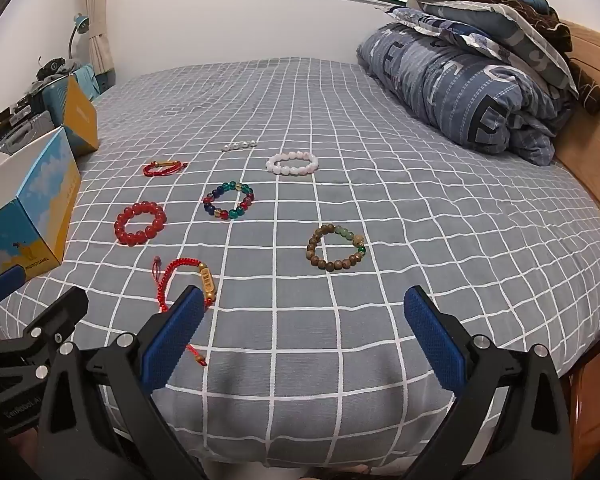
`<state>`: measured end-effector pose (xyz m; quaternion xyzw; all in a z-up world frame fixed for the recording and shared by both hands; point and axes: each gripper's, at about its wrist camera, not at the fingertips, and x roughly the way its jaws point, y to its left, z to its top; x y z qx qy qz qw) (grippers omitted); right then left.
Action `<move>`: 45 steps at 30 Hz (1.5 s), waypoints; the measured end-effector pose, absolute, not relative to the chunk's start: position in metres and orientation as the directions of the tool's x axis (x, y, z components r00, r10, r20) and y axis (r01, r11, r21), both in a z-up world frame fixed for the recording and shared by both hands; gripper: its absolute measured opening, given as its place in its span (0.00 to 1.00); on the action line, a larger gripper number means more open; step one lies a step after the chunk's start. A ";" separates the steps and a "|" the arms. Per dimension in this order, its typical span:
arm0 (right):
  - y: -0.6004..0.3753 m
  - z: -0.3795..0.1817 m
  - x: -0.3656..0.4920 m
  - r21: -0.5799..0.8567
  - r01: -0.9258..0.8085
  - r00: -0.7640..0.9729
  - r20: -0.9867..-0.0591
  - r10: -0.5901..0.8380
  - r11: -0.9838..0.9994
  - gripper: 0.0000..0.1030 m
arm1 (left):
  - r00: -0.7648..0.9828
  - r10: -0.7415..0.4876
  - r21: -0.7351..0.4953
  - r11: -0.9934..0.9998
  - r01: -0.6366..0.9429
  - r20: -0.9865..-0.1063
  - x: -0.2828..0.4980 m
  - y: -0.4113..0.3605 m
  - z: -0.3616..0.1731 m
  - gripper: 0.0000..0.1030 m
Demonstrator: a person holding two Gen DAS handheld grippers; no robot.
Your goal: Organize jewelry
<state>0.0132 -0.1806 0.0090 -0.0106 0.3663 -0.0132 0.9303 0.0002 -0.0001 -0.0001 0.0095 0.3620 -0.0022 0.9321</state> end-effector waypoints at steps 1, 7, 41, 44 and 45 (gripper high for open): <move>-0.181 0.009 0.013 -0.029 0.017 0.731 -0.682 -0.032 0.999 0.93 | 0.738 0.003 0.016 1.000 0.010 -0.675 0.000 0.000 0.000 0.95; -0.181 0.009 0.013 -0.029 0.015 0.730 -0.683 -0.031 0.999 0.93 | 0.736 -0.003 0.010 1.000 0.013 -0.677 0.000 0.000 0.000 0.94; -0.176 0.008 0.011 -0.026 0.013 0.729 -0.684 -0.027 1.000 0.93 | 0.735 -0.003 -0.009 1.000 -0.005 -0.678 -0.001 0.007 0.001 0.94; -0.177 0.008 0.012 -0.023 0.013 0.729 -0.684 -0.025 1.000 0.93 | 0.730 -0.004 -0.009 1.000 -0.003 -0.683 0.000 0.006 0.001 0.94; -0.178 0.009 0.012 -0.020 0.014 0.729 -0.685 -0.024 1.000 0.93 | 0.728 -0.005 -0.010 1.000 -0.002 -0.685 0.000 0.007 0.000 0.94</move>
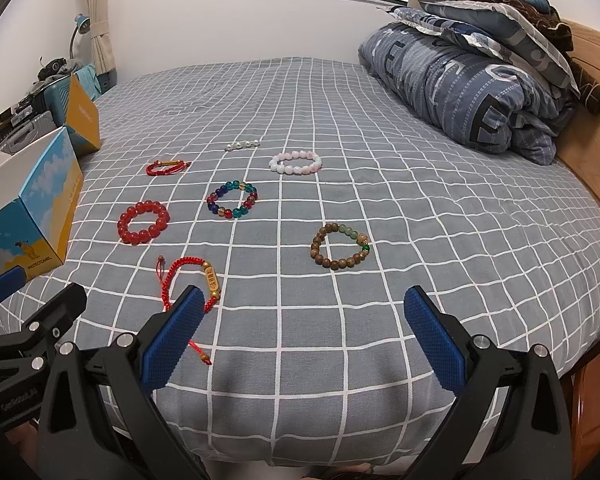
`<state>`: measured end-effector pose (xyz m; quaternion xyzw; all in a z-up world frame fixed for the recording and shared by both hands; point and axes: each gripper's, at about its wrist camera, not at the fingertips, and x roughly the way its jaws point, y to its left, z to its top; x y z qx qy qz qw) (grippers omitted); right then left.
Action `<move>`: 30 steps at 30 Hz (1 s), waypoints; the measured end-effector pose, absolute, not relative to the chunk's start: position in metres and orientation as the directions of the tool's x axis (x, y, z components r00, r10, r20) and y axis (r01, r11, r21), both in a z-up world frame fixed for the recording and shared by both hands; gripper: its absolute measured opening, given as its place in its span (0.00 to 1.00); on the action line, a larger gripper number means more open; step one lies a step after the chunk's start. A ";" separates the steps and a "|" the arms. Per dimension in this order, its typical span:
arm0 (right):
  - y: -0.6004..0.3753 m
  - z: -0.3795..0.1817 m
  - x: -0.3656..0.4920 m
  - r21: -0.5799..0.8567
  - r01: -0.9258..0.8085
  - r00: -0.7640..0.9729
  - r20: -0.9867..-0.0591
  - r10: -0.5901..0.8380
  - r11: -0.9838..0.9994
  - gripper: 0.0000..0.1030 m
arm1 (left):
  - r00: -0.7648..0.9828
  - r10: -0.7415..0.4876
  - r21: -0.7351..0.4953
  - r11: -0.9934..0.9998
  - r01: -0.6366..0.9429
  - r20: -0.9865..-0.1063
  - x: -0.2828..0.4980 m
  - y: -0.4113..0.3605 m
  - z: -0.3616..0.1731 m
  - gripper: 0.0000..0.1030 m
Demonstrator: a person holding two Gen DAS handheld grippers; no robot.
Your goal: Organize jewelry
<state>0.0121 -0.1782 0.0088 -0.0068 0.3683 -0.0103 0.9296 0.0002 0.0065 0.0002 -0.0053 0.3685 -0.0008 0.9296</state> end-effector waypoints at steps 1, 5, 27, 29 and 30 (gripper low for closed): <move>-0.179 0.009 0.012 -0.019 0.015 0.728 -0.685 -0.023 1.000 0.93 | 0.726 -0.006 -0.011 1.000 -0.002 -0.688 0.001 0.007 -0.001 0.94; -0.179 0.010 0.012 -0.017 0.016 0.728 -0.685 -0.024 1.000 0.93 | 0.725 -0.005 -0.008 1.000 0.000 -0.689 0.001 0.006 -0.001 0.94; -0.179 0.010 0.012 -0.023 0.017 0.729 -0.684 -0.028 1.000 0.93 | 0.727 0.006 -0.004 1.000 -0.012 -0.687 0.001 0.008 -0.002 0.94; -0.179 0.010 0.012 -0.023 0.017 0.729 -0.684 -0.028 1.000 0.93 | 0.726 0.008 -0.002 1.000 -0.013 -0.687 0.000 0.008 -0.002 0.94; -0.179 0.010 0.012 -0.023 0.017 0.729 -0.684 -0.028 1.000 0.93 | 0.727 0.009 -0.001 1.000 -0.014 -0.687 0.000 0.008 -0.002 0.94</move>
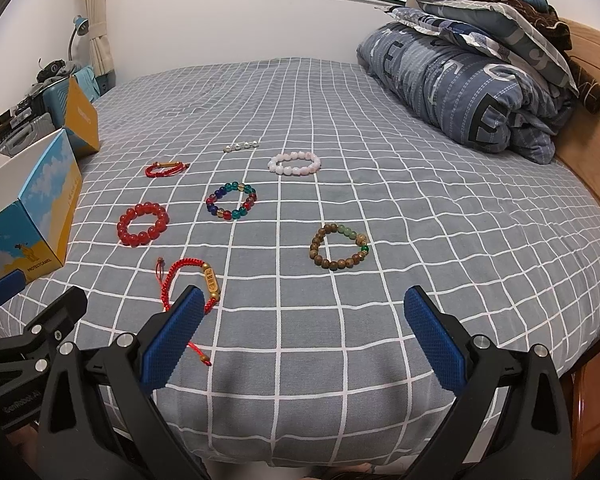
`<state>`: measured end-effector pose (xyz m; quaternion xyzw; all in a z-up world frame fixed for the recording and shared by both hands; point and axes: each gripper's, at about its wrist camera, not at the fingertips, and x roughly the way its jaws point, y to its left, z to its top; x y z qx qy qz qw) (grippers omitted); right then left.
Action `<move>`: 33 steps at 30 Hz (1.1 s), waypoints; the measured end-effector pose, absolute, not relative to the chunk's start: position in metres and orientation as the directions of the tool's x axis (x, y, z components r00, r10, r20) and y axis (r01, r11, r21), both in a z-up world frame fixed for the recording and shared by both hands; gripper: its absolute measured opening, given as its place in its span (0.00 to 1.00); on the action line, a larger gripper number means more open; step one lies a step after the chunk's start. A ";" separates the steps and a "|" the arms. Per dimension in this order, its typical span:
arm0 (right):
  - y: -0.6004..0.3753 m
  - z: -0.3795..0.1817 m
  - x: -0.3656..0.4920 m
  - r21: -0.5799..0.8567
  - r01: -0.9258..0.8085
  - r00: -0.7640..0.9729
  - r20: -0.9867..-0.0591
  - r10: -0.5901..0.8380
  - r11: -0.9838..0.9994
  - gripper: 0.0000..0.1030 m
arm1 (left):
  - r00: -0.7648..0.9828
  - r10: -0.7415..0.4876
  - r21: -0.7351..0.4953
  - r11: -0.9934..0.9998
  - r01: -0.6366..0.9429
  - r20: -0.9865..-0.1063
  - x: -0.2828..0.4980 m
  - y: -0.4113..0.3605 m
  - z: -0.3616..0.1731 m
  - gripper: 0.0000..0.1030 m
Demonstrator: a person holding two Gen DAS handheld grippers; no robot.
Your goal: Organize jewelry
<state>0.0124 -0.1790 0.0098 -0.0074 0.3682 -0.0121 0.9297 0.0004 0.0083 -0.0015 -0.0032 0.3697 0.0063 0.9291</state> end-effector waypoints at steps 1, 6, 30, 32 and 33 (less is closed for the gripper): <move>-0.179 0.010 0.012 -0.023 0.018 0.729 -0.684 -0.029 1.000 0.93 | 0.727 0.010 -0.001 1.000 -0.015 -0.687 0.000 0.009 -0.002 0.94; -0.179 0.010 0.012 -0.022 0.017 0.729 -0.684 -0.028 1.000 0.93 | 0.726 0.011 0.001 1.000 -0.015 -0.688 0.000 0.009 -0.002 0.94; -0.184 0.045 0.021 -0.030 0.049 0.748 -0.661 -0.057 0.998 0.93 | 0.746 0.036 0.016 0.999 -0.035 -0.665 0.008 0.009 0.031 0.94; -0.187 0.056 0.031 -0.014 0.053 0.746 -0.665 -0.049 0.998 0.93 | 0.750 0.034 0.011 0.999 -0.036 -0.660 0.016 0.011 0.041 0.94; -0.188 0.058 0.034 -0.008 0.052 0.745 -0.666 -0.044 0.999 0.93 | 0.750 0.032 0.008 0.999 -0.035 -0.661 0.021 0.012 0.044 0.94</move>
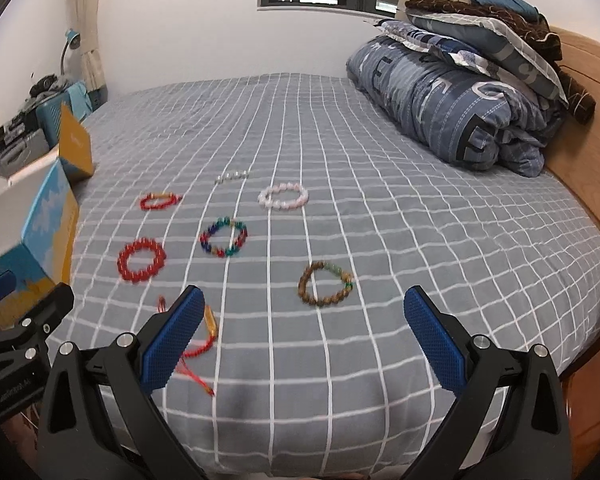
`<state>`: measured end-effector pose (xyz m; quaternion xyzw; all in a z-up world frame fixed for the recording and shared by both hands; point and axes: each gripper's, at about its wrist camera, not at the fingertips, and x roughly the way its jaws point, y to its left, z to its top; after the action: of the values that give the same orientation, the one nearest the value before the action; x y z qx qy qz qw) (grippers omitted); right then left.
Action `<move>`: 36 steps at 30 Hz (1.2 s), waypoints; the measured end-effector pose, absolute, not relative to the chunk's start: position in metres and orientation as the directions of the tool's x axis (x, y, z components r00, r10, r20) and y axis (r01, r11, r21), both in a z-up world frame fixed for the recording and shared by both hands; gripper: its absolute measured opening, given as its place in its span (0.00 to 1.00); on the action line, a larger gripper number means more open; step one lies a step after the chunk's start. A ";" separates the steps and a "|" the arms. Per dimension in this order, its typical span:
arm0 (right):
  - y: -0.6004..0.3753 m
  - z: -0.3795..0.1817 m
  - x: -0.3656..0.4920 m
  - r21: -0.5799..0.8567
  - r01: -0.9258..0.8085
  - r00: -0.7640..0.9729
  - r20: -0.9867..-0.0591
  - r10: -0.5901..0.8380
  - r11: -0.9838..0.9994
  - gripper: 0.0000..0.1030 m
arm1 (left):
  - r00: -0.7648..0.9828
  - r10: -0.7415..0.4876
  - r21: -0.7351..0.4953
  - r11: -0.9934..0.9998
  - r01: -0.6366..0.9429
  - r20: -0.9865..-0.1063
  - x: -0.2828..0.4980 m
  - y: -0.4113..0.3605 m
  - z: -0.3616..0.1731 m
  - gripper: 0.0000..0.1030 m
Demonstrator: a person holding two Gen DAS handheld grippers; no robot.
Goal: Organize jewelry
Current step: 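Grasp the red bead bracelet with left tool while right tool grasps brown wooden bracelet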
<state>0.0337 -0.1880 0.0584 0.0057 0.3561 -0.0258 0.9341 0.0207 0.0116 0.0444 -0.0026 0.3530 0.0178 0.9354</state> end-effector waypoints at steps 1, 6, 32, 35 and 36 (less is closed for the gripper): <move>-0.189 0.062 0.040 -0.003 0.049 0.744 -0.667 -0.038 0.999 0.93 | 0.749 0.032 0.014 0.999 -0.031 -0.662 0.027 0.011 0.048 0.94; -0.193 0.067 0.072 -0.018 0.043 0.720 -0.692 -0.043 0.999 0.93 | 0.730 0.031 0.017 1.000 -0.026 -0.683 0.061 0.010 0.050 0.94; -0.211 -0.063 0.167 0.026 0.036 0.457 -0.889 0.007 0.999 0.84 | 0.518 0.001 -0.010 1.000 -0.019 -0.856 0.173 0.025 -0.065 0.90; -0.209 -0.066 0.167 0.018 0.047 0.467 -0.884 -0.006 0.999 0.80 | 0.518 0.013 -0.001 1.000 -0.027 -0.855 0.175 0.027 -0.066 0.79; -0.209 -0.065 0.166 0.016 0.046 0.468 -0.884 -0.008 0.999 0.76 | 0.517 0.007 -0.005 1.000 -0.021 -0.856 0.174 0.027 -0.066 0.76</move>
<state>0.1657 -0.2094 -0.0648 0.0186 0.5155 -0.0158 0.8565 0.1743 0.0269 -0.0658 -0.0072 0.4914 0.0079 0.8709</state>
